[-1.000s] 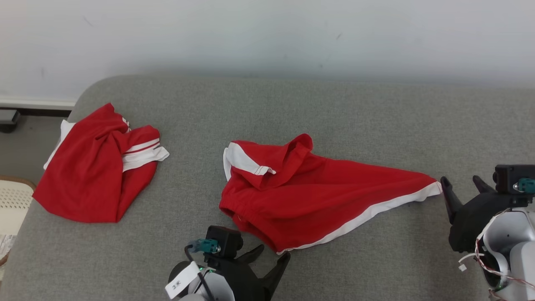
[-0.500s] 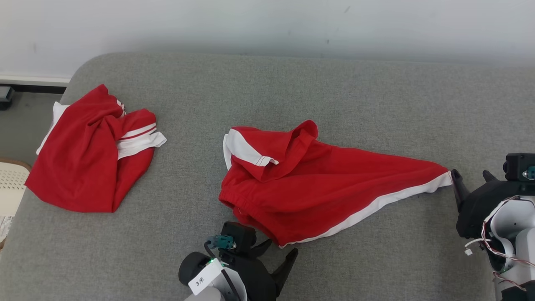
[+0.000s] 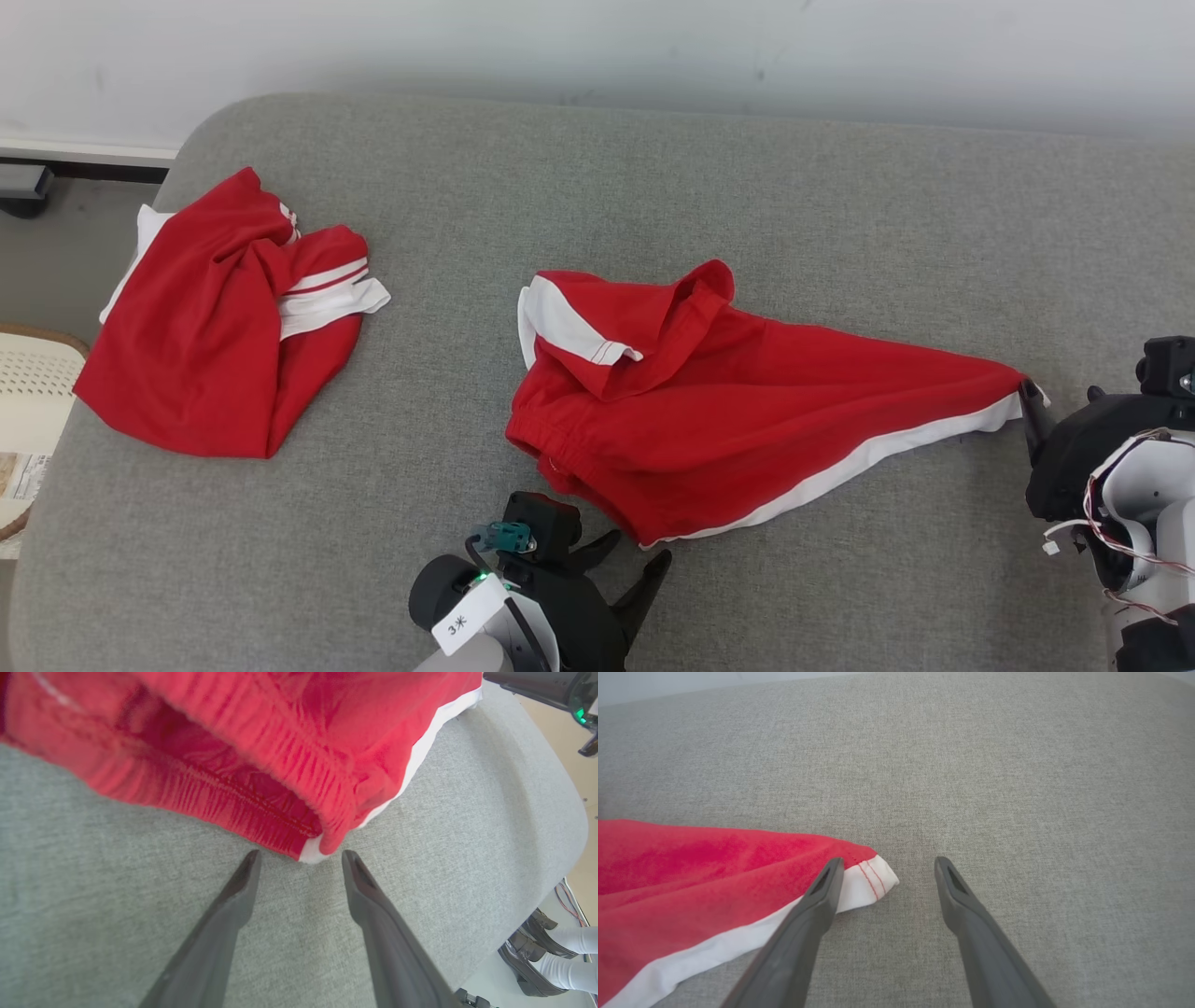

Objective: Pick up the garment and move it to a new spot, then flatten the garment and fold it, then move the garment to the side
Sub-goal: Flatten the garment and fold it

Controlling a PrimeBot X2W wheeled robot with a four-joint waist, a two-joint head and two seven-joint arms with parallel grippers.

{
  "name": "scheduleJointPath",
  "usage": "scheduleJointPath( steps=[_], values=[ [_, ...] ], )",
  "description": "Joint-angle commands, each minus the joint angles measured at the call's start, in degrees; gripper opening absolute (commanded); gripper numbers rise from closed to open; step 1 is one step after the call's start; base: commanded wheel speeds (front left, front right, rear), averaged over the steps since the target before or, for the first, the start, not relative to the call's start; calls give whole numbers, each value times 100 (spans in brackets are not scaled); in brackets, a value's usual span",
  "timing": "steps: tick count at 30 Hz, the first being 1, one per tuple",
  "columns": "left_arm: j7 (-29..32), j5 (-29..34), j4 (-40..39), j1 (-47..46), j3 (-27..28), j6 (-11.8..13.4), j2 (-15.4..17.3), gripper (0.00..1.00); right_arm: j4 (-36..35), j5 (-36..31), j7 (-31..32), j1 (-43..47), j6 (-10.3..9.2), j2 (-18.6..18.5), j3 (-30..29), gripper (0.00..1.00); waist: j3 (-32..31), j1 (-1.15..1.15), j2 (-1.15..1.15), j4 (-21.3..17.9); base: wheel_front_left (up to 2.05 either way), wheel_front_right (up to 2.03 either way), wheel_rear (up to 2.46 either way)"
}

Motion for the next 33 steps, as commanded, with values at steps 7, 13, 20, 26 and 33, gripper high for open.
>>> scheduleJointPath(
  steps=[7, 13, 20, 26, 33],
  values=[
    [-44, -116, 71, -91, -105, -50, -10, 74, 326, -56, 4, -189, 18, 35, -198, 90, 23, 0, -1, 58, 0, 0, 0],
    [-115, -149, -8, -113, -155, -94, -23, 69, 493, -72, -23, -273, 18, 59, -376, 62, 48, 0, -1, 85, 0, 0, 0],
    [-153, -180, -21, -147, -202, -81, -23, 71, 681, -72, 51, -401, 18, 95, -572, 45, 141, 0, -1, 133, 0, 0, 0],
    [-151, -144, 25, -203, -193, 9, 10, 75, 781, -20, 112, -471, 18, 144, -538, 48, 217, 0, -1, 200, 0, 0, 0],
    [-94, -209, 46, -195, -218, 23, 31, 64, 913, -90, 455, -366, 18, 178, -571, 38, 227, 0, -1, 251, 0, 0, 0]
  ],
)
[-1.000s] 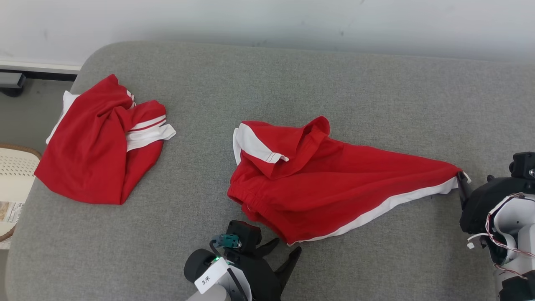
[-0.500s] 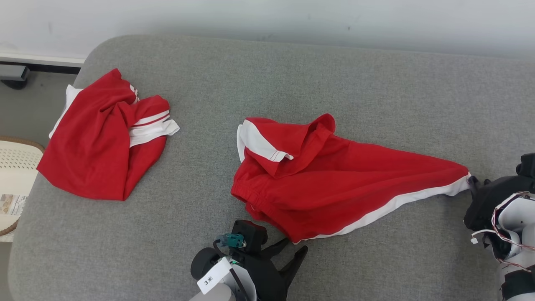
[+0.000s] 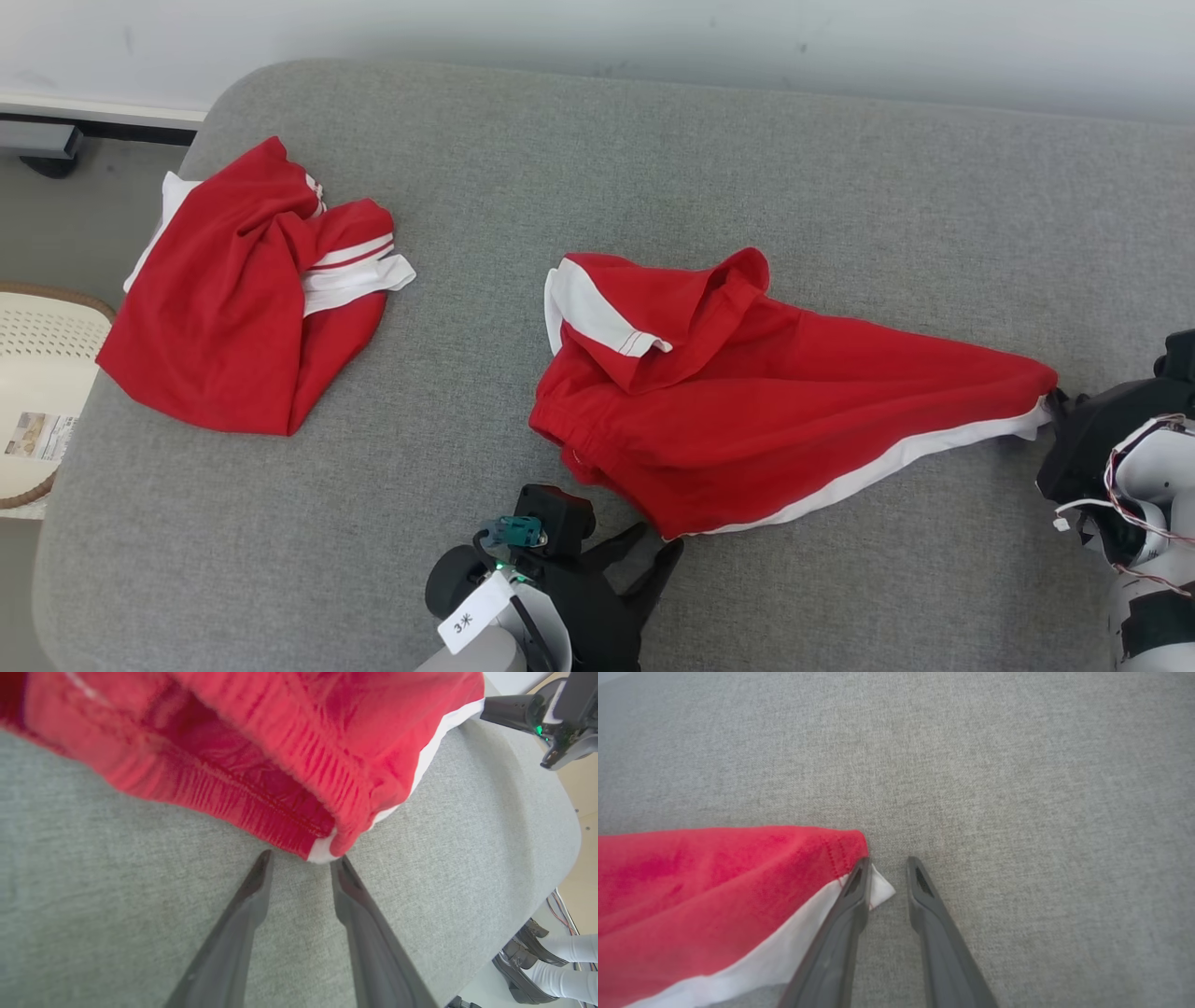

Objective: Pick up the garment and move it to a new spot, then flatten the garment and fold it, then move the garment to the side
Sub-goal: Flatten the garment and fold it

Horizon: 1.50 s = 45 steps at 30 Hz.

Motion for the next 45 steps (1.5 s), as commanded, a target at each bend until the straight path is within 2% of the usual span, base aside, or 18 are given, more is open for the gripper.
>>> scheduleJointPath(
  steps=[1, 4, 7, 8, 9, 11, 18, 19, 20, 21, 22, 23, 24, 25, 33, 39, 45],
  values=[
    [45, -28, 49, -38, -11, 29, 60, 53, 93, -47, 156, 118, 18, 56, -20, 36, -2, 0, 0, 5, 0, 0, 0],
    [75, -67, 51, -34, -22, 15, 54, 44, 93, -76, 347, 174, 18, 72, -75, 26, -11, 0, 0, -6, 0, 0, 0],
    [89, -110, 25, -30, -43, -33, 44, 33, 51, -138, 471, 228, 18, 78, -100, 6, -26, 0, 0, -27, 0, 0, 0],
    [91, -113, 20, -29, -56, -42, 41, 27, 31, -148, 491, 241, 16, 80, -101, 0, -35, 0, 0, -38, 0, 0, 0],
    [79, -130, 14, -30, -61, -42, 39, 22, 10, -148, 510, 241, 9, 82, -92, 0, -37, 0, 0, -52, 0, 0, 0],
    [60, -147, 10, -41, -64, -44, 33, 0, -30, -126, 488, 229, 9, 82, -49, 0, -38, 0, 0, -83, 0, 0, 0],
    [29, -172, 21, -91, -96, -67, 27, 0, -132, 13, 413, 161, 9, 89, 61, 0, -39, 0, 0, -132, 0, 0, 0],
    [20, -178, 27, -91, -101, -69, 26, 0, -154, 42, 371, 168, 9, 91, 68, 60, -44, 0, 0, -131, 0, 0, 0],
    [16, -186, 31, -92, -103, -69, 25, 0, -164, 51, 345, 186, 9, 91, 47, 100, -49, 0, 0, -129, 0, 0, 0],
    [10, -189, 37, -96, -102, -59, 24, 0, -167, 55, 339, 199, 9, 92, 46, 100, -54, 0, 0, -126, 0, 0, 0],
    [-27, -176, 36, -107, -84, -19, 26, 18, -166, 53, 340, 208, 9, 93, 38, 100, -60, 0, 0, -122, 0, 0, 0],
    [-27, -176, 36, -107, -84, -19, 26, 18, -166, 53, 340, 208, 9, 93, 38, 100, -60, 0, 0, -122, 0, 0, 0],
    [-42, -168, 38, -112, -79, -14, 26, 97, -162, 51, 344, 211, 9, 92, 26, 100, -65, 0, 0, -118, 0, 0, 0],
    [-53, -185, 52, -114, -83, -13, 27, 100, -152, 49, 344, 213, 9, 89, 9, 100, -75, 0, 0, -115, 0, 0, 0],
    [-49, -86, 113, -146, -140, 101, 125, 100, -210, -27, 371, 236, 9, 89, 5, 100, -105, 0, 0, -104, 0, 0, 0],
    [-163, -125, -30, -146, -197, -84, 130, 100, -249, -59, 389, 251, 9, 89, -1, 100, -110, 0, 0, -75, 0, 0, 0],
    [-171, -100, -96, -162, -285, -147, 111, 100, -170, 58, 475, 221, 9, 92, 44, 100, -99, 0, 0, -78, 0, 0, 0]
  ],
)
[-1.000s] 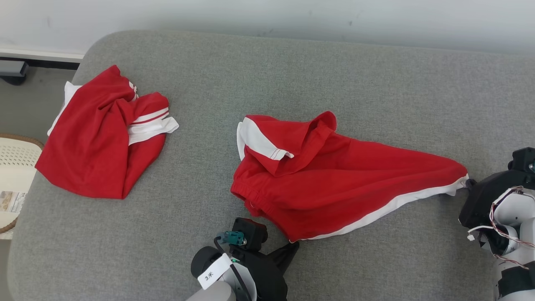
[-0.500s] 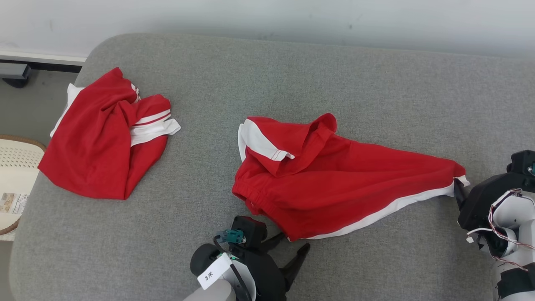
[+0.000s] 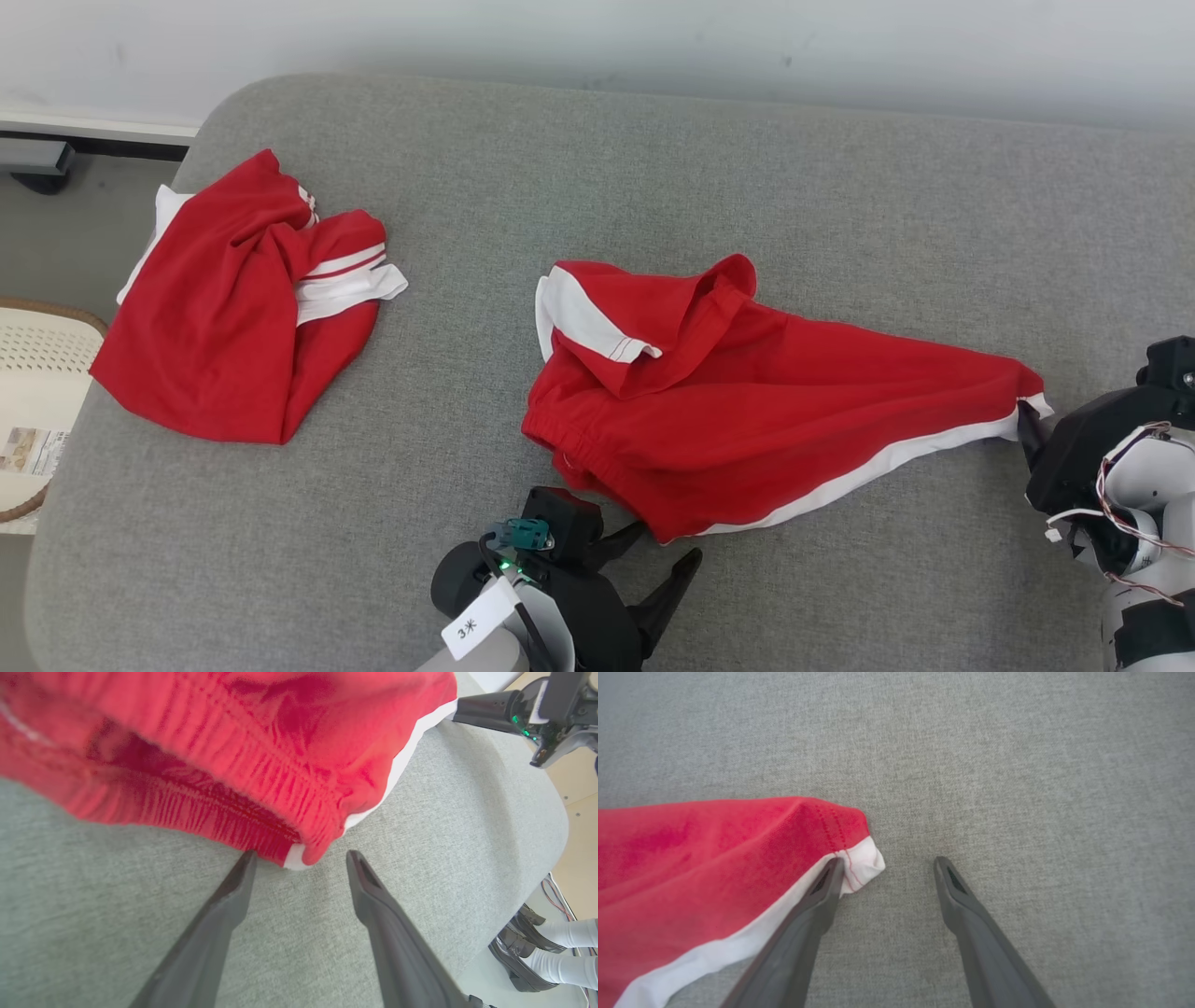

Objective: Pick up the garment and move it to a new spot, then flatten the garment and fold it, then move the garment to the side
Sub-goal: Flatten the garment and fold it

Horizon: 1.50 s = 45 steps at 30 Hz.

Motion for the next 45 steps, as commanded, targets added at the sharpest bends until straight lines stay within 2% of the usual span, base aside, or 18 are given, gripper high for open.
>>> scheduleJointPath(
  steps=[1, 6, 10, 11, 12, 15, 16, 17, 18, 19, 20, 21, 22, 23, 24, 35, 40, 45],
  values=[
    [-5, 11, -23, -69, -18, -10, 19, 100, 103, 60, 69, 74, -3, 19, 10, 100, 10, 0, 0, -2, 0, 0, 0],
    [-52, 14, -43, -100, -67, -29, 9, 99, 185, 142, 131, -27, -3, 20, -11, 100, 36, 0, 0, 6, 0, 0, 0],
    [-46, 5, -22, -114, -98, -46, 0, 89, 276, 236, 220, -103, -1, 34, 47, 100, 44, 0, 0, 29, 0, 0, 0],
    [-50, 6, -11, -115, -104, -44, 0, 88, 299, 259, 228, -117, 0, 38, 68, 70, 43, 0, 0, 35, 0, 0, 0],
    [-53, 5, -1, -118, -106, -40, -2, 87, 314, 270, 240, -129, 0, 41, 81, 50, 42, 0, 0, 42, 0, 0, 0],
    [-61, -10, 25, -127, -112, -23, -6, 78, 356, 301, 268, -144, 0, 42, 119, 8, 38, 0, 0, 68, 0, 0, 0],
    [-62, -17, 33, -129, -116, -21, -9, 67, 365, 307, 274, -144, -1, 40, 134, 0, 38, 0, 0, 77, 0, 0, 0],
    [-60, -24, 41, -130, -117, -18, -10, 50, 370, 292, 281, -137, -1, 37, 151, 0, 38, 0, 0, 85, 0, 0, 0],
    [-63, -35, 47, -129, -119, -18, -13, 40, 368, 279, 277, -126, -1, 34, 158, 0, 37, 0, 0, 92, 0, 0, 0],
    [-64, -47, 49, -128, -123, -20, -15, 37, 356, 269, 265, -116, -1, 23, 159, 0, 36, 0, 0, 98, 0, 0, 0],
    [-68, -49, 53, -130, -128, -25, -18, 21, 343, 252, 245, -108, -1, 24, 153, 0, 35, 0, 0, 102, 0, 0, 0],
    [-78, -53, 53, -137, -131, -32, -21, 15, 331, 224, 232, -99, -1, 25, 146, 0, 33, 0, 0, 106, 0, 0, 0],
    [-78, -53, 53, -137, -131, -32, -21, 15, 331, 224, 232, -99, -1, 25, 146, 0, 33, 0, 0, 106, 0, 0, 0],
    [-99, -61, 52, -147, -133, -39, -25, 10, 316, 190, 232, -87, -1, 24, 134, 0, 31, 0, 0, 107, 0, 0, 0],
    [-108, -67, 53, -156, -138, -45, -25, 1, 304, 180, 227, -81, -1, 24, 126, 0, 31, 0, 0, 107, 0, 0, 0],
    [-338, -162, -70, -220, -115, -111, -39, 0, 148, 367, 39, -162, -2, 19, 153, 0, 44, 0, 0, 87, 0, 0, 0],
    [-536, -229, -317, -253, 122, -15, 107, 0, -253, 762, -72, -106, -1, 4, 163, 0, -18, 0, 0, 121, 0, 0, 0],
    [-649, -287, -748, -347, 421, 224, 339, 0, -789, 1353, -2, -29, -1, 4, 201, 0, -86, 0, 0, 128, 0, 0, 0]
  ],
)
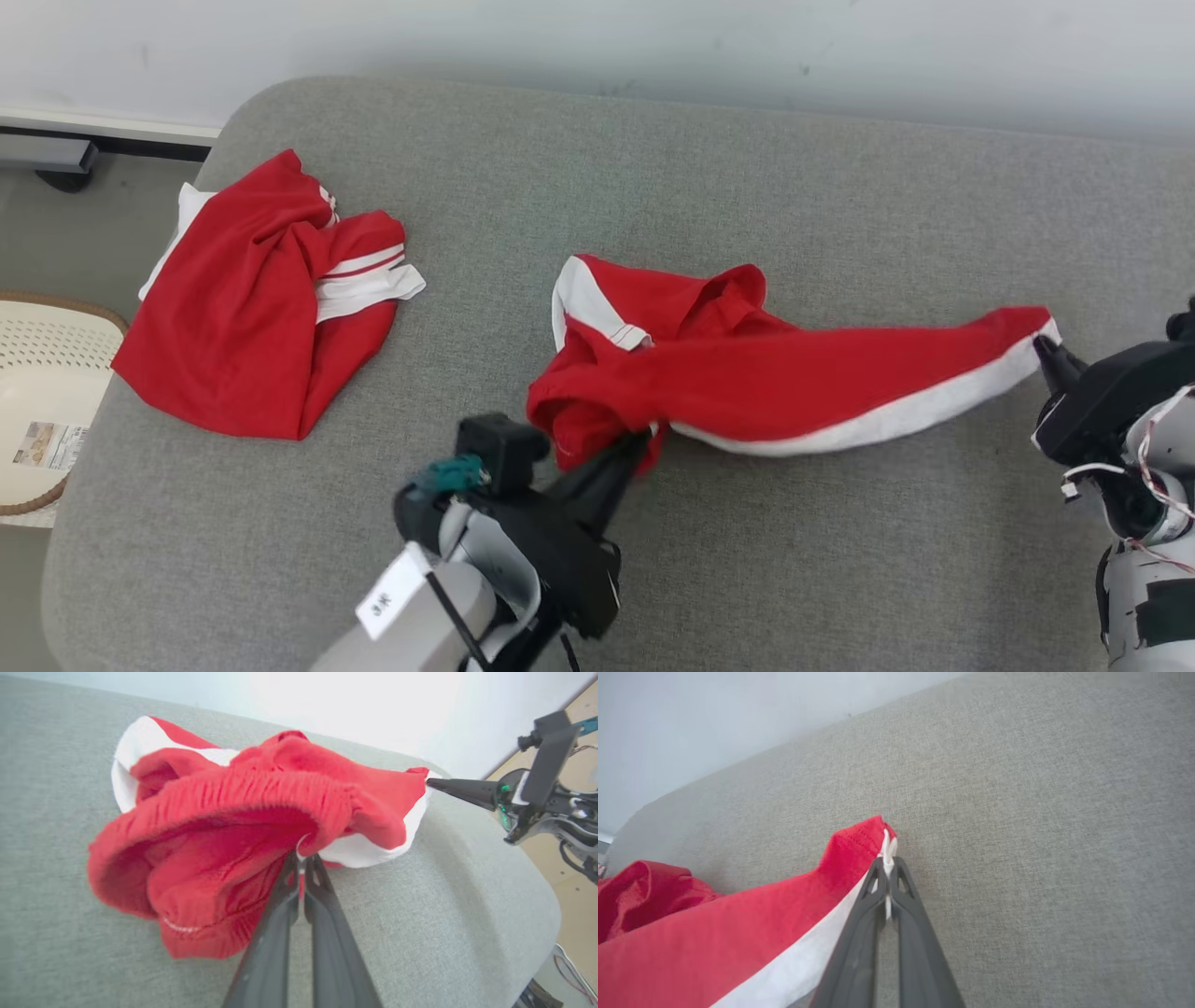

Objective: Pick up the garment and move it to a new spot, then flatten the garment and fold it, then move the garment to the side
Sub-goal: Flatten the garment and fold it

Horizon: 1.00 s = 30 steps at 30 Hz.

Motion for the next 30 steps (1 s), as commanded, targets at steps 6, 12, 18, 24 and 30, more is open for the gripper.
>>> scheduleJointPath(
  steps=[6, 12, 18, 24, 30],
  values=[
    [104, -42, -750, -381, 381, 318, 372, 0, -787, 909, 130, -36, 3, -17, 134, 0, -80, 0, 0, -19, 0, 0, 0],
    [387, -30, -1277, -877, 702, 503, 687, 0, -1248, 1755, 116, -260, 3, -17, 328, 0, -170, 0, 0, -100, 0, 0, 0],
    [609, 16, -1413, -1408, 909, 521, 888, 0, -1504, 2088, -135, -572, 3, -20, 640, 0, -288, 0, 0, -208, 0, 0, 0],
    [634, 28, -1364, -1770, 1092, 533, 981, 0, -1737, 2279, -368, -875, 3, -19, 843, 0, -468, 0, 0, -310, 0, 0, 0],
    [555, -71, -1321, -1998, 1324, 629, 979, 0, -2029, 2335, -560, -1190, 3, -18, 1019, 0, -655, 0, 0, -518, 0, 0, 0]
  ],
)
